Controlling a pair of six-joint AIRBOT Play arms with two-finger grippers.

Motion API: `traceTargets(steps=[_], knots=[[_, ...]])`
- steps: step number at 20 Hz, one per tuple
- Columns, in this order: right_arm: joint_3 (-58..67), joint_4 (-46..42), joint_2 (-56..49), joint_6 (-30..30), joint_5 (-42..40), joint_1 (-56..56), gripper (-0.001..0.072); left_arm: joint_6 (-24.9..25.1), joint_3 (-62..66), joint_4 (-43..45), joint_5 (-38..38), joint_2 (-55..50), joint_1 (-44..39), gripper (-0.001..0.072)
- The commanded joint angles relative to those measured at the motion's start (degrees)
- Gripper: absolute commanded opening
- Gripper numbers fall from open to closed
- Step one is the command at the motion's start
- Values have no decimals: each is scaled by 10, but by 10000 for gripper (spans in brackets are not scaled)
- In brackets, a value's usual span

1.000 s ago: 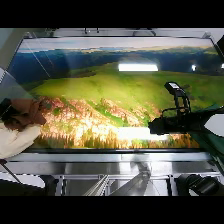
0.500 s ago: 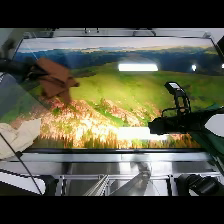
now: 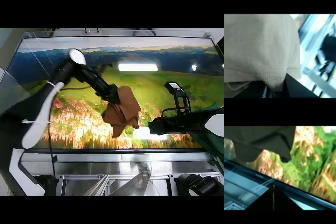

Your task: Fold the shirts.

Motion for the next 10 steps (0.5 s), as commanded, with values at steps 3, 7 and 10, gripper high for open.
traceTargets(steps=[3,7,10], knots=[[0,-3,0,0,6,-1,27,-9,1,56,-20,-31,-43,69],[0,-4,-3,0,2,-19,525,-47,1,57,-104,-29,7,712],[0,-4,-4,-14,31,-87,525,-29,-68,58,-111,23,65,712]])
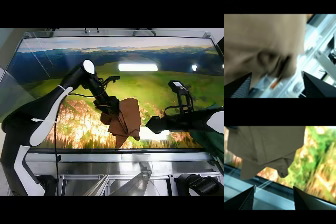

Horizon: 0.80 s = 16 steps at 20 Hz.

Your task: Fold the shirts.

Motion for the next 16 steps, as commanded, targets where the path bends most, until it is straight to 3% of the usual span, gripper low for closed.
traceTargets(steps=[1,3,5,7,10,16], knots=[[-3,0,-1,-31,37,-70,525,26,-90,4,-30,62,70,712],[-35,1,-2,-32,30,-98,525,55,-193,3,10,123,127,712],[-92,34,-20,-44,-17,-99,525,64,-291,-4,113,165,177,712],[-142,128,-54,-106,-78,-99,525,101,-350,-54,170,173,208,711],[-159,246,-140,-222,-101,-95,501,194,-392,-215,201,147,225,710],[-159,400,-281,-379,-113,-89,490,203,-344,-243,226,48,178,710]])
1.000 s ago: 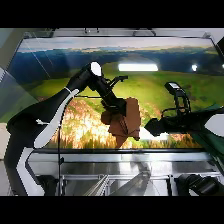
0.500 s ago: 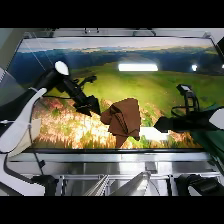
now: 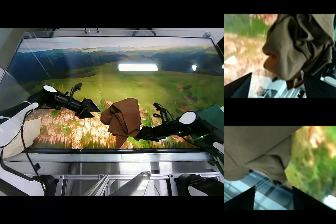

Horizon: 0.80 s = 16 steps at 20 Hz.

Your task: Fold the shirts.

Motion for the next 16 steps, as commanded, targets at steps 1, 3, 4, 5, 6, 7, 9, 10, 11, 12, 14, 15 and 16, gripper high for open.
traceTargets(steps=[1,3,4,5,6,7,9,10,11,12,14,15,16], knots=[[-4,123,-63,-110,-9,1,449,10,41,-31,19,-51,-34,710],[-4,162,-68,-140,-10,1,435,-3,82,-30,8,-74,-66,697],[-3,175,-68,-151,-9,1,311,-4,100,-30,1,-84,-83,626],[-3,185,-68,-167,-6,1,95,-4,116,-30,-7,-93,-95,435],[-3,191,-68,-173,-1,1,16,-4,134,-30,-21,-103,-105,66],[0,190,-66,-181,14,0,16,-5,150,-30,-35,-109,-110,20],[12,188,-50,-181,49,-5,14,-21,177,-30,-71,-108,-105,20],[26,188,-30,-181,67,-16,13,-33,194,-30,-94,-102,-96,20],[49,189,-4,-180,88,-37,13,-46,213,-30,-122,-89,-82,19],[81,190,26,-175,109,-67,13,-61,236,-30,-144,-70,-64,19],[177,217,100,-169,131,-155,13,-92,295,-30,-163,-9,-19,19],[229,237,135,-169,125,-204,13,-100,328,-30,-161,24,3,20],[283,243,168,-165,112,-258,13,-108,364,-30,-153,58,28,20]])
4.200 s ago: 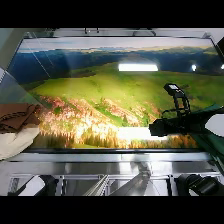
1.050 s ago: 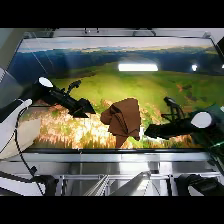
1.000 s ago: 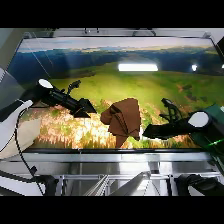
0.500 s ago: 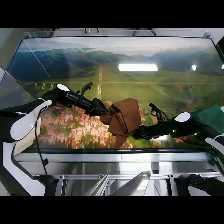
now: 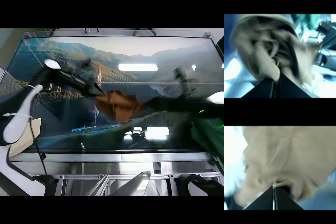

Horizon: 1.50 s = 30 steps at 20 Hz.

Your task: Fold the shirts.

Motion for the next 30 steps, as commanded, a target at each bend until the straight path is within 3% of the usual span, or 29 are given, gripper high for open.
traceTargets(steps=[1,3,6,13,14,15,16,17,18,21,23,25,26,27,30], knots=[[160,28,108,18,6,-159,13,-42,106,-1,-9,103,76,22],[195,-8,135,64,19,-231,13,-46,135,21,3,153,110,32],[150,-118,138,111,68,-236,13,-52,74,79,-22,200,115,32],[-84,-126,138,65,35,-127,16,16,-199,79,9,212,53,31],[-100,-131,138,65,33,-117,85,22,-232,80,12,212,50,31],[-104,-152,138,65,38,-118,398,21,-256,91,9,212,51,44],[-99,-179,139,68,46,-126,530,21,-270,112,2,212,59,297],[-90,-212,139,71,56,-141,530,20,-275,140,-7,212,74,608],[-81,-251,139,89,64,-163,530,14,-275,161,-14,212,91,712],[-92,-343,136,160,71,-217,530,13,-276,212,-4,212,155,712],[-135,-343,128,191,53,-226,529,-7,-288,235,43,212,193,711],[-184,-337,108,202,37,-226,526,-10,-327,210,89,211,213,709],[-204,-330,95,202,31,-226,521,1,-346,192,96,205,215,709],[-221,-323,83,202,21,-226,467,16,-360,174,91,191,213,708],[-256,-300,48,189,-4,-226,466,32,-377,164,92,136,191,693]])
